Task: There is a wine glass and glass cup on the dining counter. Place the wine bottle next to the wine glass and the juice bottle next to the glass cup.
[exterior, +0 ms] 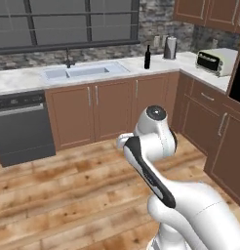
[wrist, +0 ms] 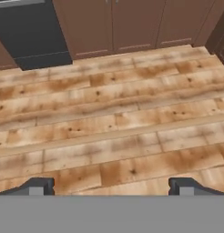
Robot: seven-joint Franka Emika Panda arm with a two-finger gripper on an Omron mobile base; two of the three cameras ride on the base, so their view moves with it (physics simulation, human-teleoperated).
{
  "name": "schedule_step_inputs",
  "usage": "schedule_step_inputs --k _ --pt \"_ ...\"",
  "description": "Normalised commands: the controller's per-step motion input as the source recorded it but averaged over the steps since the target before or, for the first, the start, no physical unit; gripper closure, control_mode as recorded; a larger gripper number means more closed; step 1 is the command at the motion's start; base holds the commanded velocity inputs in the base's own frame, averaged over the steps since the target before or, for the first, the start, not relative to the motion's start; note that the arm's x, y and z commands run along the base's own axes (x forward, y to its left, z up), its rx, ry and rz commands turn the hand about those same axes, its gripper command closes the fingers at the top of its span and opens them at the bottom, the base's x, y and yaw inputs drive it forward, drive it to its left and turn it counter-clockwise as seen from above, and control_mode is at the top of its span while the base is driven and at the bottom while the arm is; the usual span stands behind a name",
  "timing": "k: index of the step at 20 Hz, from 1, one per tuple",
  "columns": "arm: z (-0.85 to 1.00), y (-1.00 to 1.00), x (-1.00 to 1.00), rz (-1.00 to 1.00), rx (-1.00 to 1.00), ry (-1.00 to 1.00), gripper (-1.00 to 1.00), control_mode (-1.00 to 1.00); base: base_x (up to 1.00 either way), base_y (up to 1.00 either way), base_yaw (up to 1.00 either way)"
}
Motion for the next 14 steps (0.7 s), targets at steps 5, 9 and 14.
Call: schedule_step_inputs --k 5,9,14 --pt "0.00 0.00 0.00 0.00 0.00 0.00 -1.00 1.00 0.94 -0.23 0.08" --pt "0.00 0.00 0.00 0.00 0.00 0.00 -1.00 1.00 0.94 -0.23 0.07" --pt "0.00 0.00 0.00 0.00 0.00 0.00 -1.00 1.00 0.94 -0.24 0.02"
